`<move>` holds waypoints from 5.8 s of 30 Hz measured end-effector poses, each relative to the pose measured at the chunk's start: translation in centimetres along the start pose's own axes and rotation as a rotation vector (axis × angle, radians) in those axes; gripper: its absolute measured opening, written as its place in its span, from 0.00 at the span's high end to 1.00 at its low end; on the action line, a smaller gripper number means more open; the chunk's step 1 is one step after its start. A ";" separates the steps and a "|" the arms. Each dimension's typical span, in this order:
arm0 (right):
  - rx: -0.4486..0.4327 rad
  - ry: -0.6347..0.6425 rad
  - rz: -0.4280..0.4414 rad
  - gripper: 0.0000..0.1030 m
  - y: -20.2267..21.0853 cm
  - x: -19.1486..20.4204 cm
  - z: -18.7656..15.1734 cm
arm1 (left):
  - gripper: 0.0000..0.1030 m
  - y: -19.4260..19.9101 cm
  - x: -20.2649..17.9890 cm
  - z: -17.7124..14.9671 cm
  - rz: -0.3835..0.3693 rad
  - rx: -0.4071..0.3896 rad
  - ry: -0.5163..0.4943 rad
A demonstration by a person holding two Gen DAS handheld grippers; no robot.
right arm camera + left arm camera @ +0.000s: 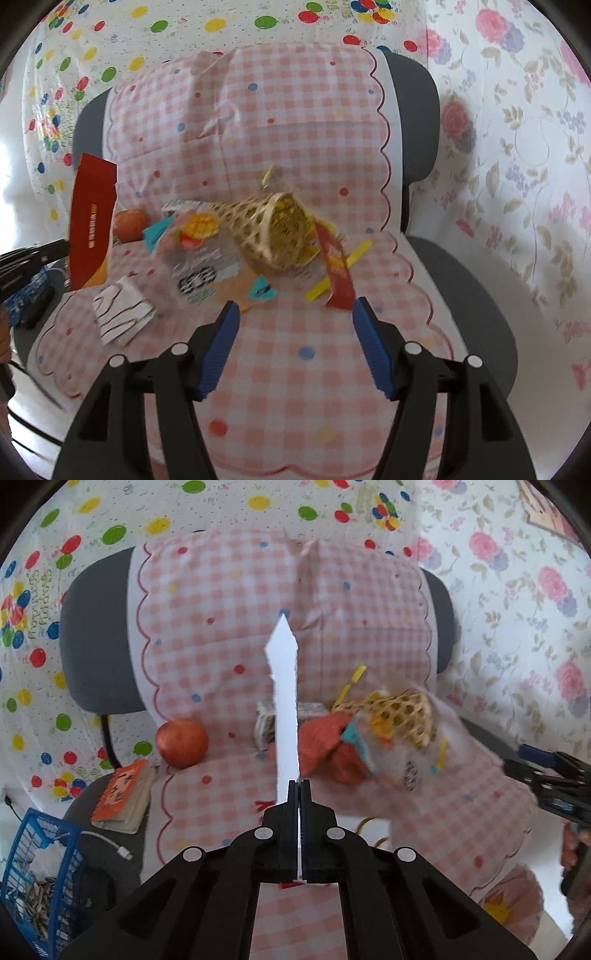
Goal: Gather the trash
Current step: 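Grasp the white paper scrap with the left gripper while the right gripper grasps a paper strip, then carry both papers over the pink wastebasket and open both grippers, then move both grippers back over the chair seat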
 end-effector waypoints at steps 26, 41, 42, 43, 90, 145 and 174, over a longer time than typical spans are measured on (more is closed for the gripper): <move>0.022 0.082 -0.132 0.98 -9.9 -0.2 6.0 | 0.54 -4.8 -1.0 -0.4 -0.025 0.069 -0.016; -0.069 -0.032 -0.129 0.99 -2.0 -3.2 3.3 | 0.51 -6.9 -6.3 -0.6 0.042 0.157 -0.041; -0.067 -0.036 -0.122 0.99 -1.8 -3.2 3.1 | 0.51 -7.4 -6.8 -0.4 0.070 0.171 -0.052; -0.064 -0.039 -0.116 0.99 -1.6 -3.2 2.9 | 0.51 -7.8 -7.1 -0.4 0.087 0.179 -0.063; 0.040 -0.305 -0.292 0.99 16.4 -7.5 -16.1 | 0.99 3.4 -22.9 -8.5 -0.471 -0.001 -0.205; 0.037 -0.156 -0.099 0.60 9.2 -3.2 -8.9 | 0.55 0.8 -10.4 -7.0 -0.118 0.088 -0.058; 0.101 0.312 -0.068 0.69 -8.1 12.4 -0.7 | 0.39 -2.1 0.8 -6.1 0.078 0.112 0.136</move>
Point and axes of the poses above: each gripper's, at about its wrist camera, not at the fingertips, and y roughly against the way its jaws point, x to its left, z to its top, the point moved 1 cm from there along -y, roughly the way its jaws point, and after that the axes turned 6 degrees about x, right-handed, at the moved point
